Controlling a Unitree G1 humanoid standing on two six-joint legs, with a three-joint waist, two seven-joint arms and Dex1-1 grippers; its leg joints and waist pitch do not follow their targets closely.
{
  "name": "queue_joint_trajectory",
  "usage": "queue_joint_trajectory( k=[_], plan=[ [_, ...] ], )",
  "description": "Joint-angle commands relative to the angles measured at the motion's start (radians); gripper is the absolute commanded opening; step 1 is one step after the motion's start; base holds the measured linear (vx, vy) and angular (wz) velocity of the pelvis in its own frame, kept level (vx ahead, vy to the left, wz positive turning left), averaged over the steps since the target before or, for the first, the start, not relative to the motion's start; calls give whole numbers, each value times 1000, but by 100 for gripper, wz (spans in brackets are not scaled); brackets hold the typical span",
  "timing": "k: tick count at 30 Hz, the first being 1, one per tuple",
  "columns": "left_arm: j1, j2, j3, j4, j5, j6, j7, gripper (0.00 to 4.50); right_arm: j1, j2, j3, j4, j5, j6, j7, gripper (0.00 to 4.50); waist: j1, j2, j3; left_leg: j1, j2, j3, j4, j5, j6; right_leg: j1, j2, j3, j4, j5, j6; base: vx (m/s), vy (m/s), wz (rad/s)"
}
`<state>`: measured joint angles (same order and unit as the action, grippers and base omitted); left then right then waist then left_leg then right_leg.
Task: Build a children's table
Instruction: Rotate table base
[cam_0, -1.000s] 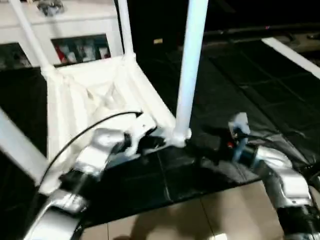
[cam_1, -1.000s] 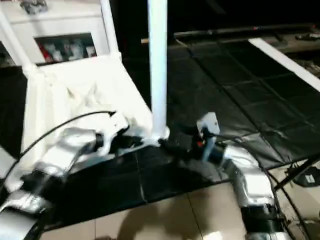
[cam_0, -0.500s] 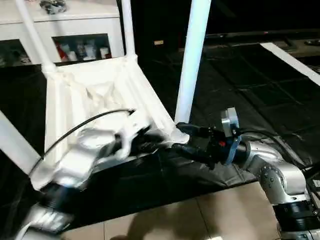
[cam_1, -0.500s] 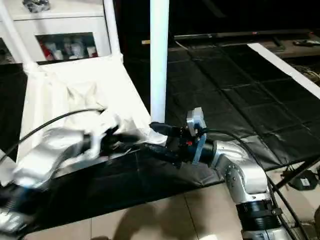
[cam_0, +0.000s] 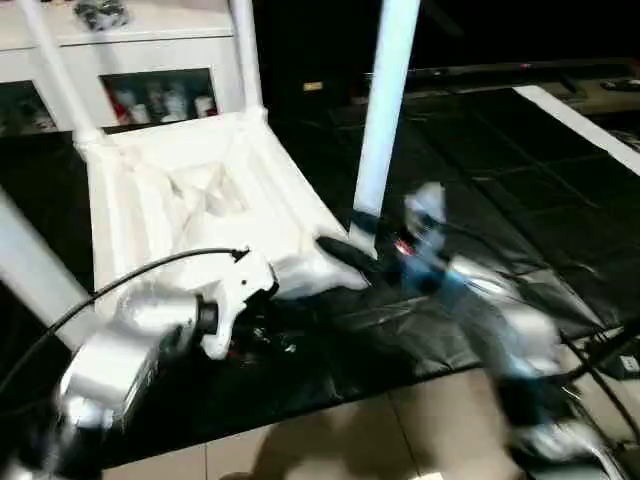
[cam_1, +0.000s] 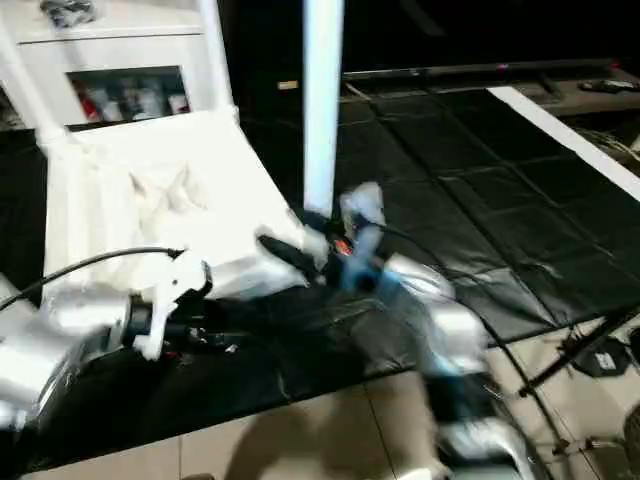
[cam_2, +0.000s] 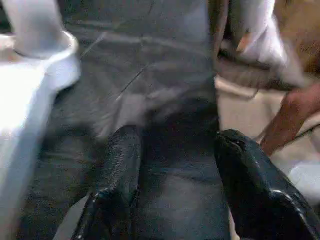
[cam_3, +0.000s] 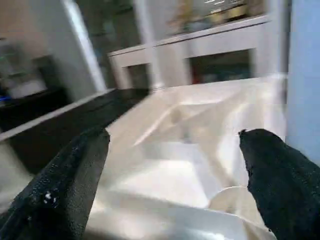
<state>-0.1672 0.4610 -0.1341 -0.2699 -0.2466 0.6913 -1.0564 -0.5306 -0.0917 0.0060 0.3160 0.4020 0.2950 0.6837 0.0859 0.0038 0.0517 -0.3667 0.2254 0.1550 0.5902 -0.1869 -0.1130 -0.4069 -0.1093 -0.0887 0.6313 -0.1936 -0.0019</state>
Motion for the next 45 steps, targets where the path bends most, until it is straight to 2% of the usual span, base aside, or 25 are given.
queue_joint_trajectory(
  k=[1,3,4,5,6,9,10,11,14,15,16,17,18,19,20,21,22,25,27,29,31,32,35,37,45],
  plan=[
    [60,12,49,-60,-39,46,28,288,-49,-12,-80,85,-27,-50,-120,450,-3,0,-60,0,-5,18,-79,-175,-9,53,-22,41,-76,-210,-190,0,0,0],
    [82,14,64,-72,-47,60,34,301,-63,-17,-85,114,-38,-66,-141,450,4,1,-62,16,-5,24,-73,-173,-4,42,-17,45,-79,-198,-182,0,0,0],
    [106,14,78,-85,-57,72,38,311,-72,-22,-90,137,-44,-78,-153,450,2,-7,-62,14,-6,26,-73,-159,1,43,-11,45,-75,-154,-191,0,0,0],
    [142,19,95,-109,-67,88,40,311,-83,-26,-97,163,-48,-93,-161,450,4,-4,-63,10,-6,24,-72,-150,2,46,-13,44,-70,-141,-192,0,0,0],
    [178,29,107,-134,-75,101,38,322,-94,-28,-106,189,-50,-105,-173,450,2,-12,-61,0,-6,21,-75,-139,6,54,-14,42,-66,-135,-189,0,0,0],
    [271,55,137,-204,-99,132,31,337,-109,-32,-124,242,-43,-130,-172,450,-1,-12,-64,8,-4,24,-72,-145,13,47,-12,44,-65,-123,-188,0,0,0],
    [310,73,148,-231,-109,145,26,344,-113,-41,-121,268,-61,-149,-184,450,-2,-17,-60,3,-5,23,-74,-144,15,49,-10,43,-67,-116,-186,0,0,0],
    [315,77,150,-234,-111,146,26,355,-115,-42,-122,273,-63,-152,-185,450,-1,-15,-60,9,-6,25,-74,-158,13,45,-8,43,-68,-122,-185,0,0,0],
    [383,133,180,-269,-135,156,15,376,-135,-54,-130,339,-85,-198,-201,450,-2,-23,-56,7,-6,24,-79,-210,6,46,-8,42,-73,-174,-175,0,0,0],
    [415,174,216,-251,-134,136,-20,384,-136,-66,-129,350,-89,-215,-182,450,0,-24,-54,16,-5,26,-78,-246,2,37,-8,45,-77,-211,-167,0,0,0],
    [437,201,243,-239,-133,124,-43,390,-138,-75,-127,361,-91,-231,-167,450,-1,-25,-53,7,-8,22,-79,-254,3,42,-11,47,-79,-243,-157,0,0,0],
    [454,235,282,-217,-127,108,-68,399,-131,-83,-124,353,-79,-228,-126,450,-3,-27,-51,7,-6,21,-82,-270,2,39,-7,51,-83,-278,-140,0,0,0],
    [454,235,282,-217,-127,108,-68,399,-131,-83,-124,353,-79,-228,-126,450,-3,-27,-51,7,-6,21,-82,-270,2,39,-7,51,-83,-278,-140,0,0,0],
    [468,279,356,-191,-120,88,-88,413,-100,-104,-92,316,-73,-223,-28,450,-1,-23,-50,17,-6,23,-78,-290,4,29,-1,61,-85,-271,-142,0,0,0],
    [466,284,366,-187,-120,85,-89,425,-94,-107,-86,309,-74,-221,-16,450,1,-19,-49,12,-6,21,-81,-281,2,34,-1,62,-83,-256,-144,0,0,0],
    [463,298,392,-176,-119,80,-93,432,-80,-115,-72,292,-76,-215,14,450,1,-22,-49,12,-6,20,-81,-281,4,35,1,61,-84,-253,-144,0,0,0],
    [453,313,421,-161,-121,72,-92,435,-61,-124,-53,274,-81,-210,45,450,-1,-23,-49,10,-6,18,-83,-282,3,37,0,60,-82,-249,-149,0,0,0],
    [323,338,479,-55,-123,23,-68,446,18,-167,23,201,-137,-185,79,450,4,-12,-53,16,-9,18,-80,-262,0,37,0,62,-78,-200,-166,0,0,0],
    [241,340,478,-18,-149,23,-49,446,51,-187,63,186,-173,-171,74,450,8,-9,-57,16,-10,16,-80,-240,-11,42,0,60,-73,-159,-180,0,0,0],
    [199,330,471,-5,-164,28,-38,446,66,-193,76,177,-184,-162,67,450,5,-15,-60,10,-11,15,-79,-218,-18,50,-2,59,-66,-124,-197,0,0,0],
    [114,293,444,24,-196,22,-15,446,86,-195,97,180,-218,-157,44,450,5,-6,-62,13,-12,17,-75,-201,-20,48,-2,59,-63,-93,-211,0,0,0],
    [83,275,432,34,-204,17,-6,446,92,-195,106,188,-233,-141,27,450,6,-9,-64,14,-12,17,-73,-186,-23,50,-3,59,-61,-65,-223,0,0,0],
    [43,248,413,51,-205,11,3,446,92,-191,110,204,-249,-138,17,450,4,-10,-67,11,-14,18,-70,-166,-20,56,-3,59,-59,-31,-232,0,0,0],
    [-17,201,371,81,-187,-6,15,446,77,-174,109,248,-285,-144,-39,450,4,-2,-68,11,-15,17,-68,-165,-21,56,-3,59,-59,-32,-233,0,0,0],
    [-115,56,225,9,-282,41,-5,446,-57,-83,140,490,-362,-214,-223,450,7,-12,-68,13,-10,20,-70,-185,-33,54,-6,58,-56,-59,-246,0,0,0]
  ],
)
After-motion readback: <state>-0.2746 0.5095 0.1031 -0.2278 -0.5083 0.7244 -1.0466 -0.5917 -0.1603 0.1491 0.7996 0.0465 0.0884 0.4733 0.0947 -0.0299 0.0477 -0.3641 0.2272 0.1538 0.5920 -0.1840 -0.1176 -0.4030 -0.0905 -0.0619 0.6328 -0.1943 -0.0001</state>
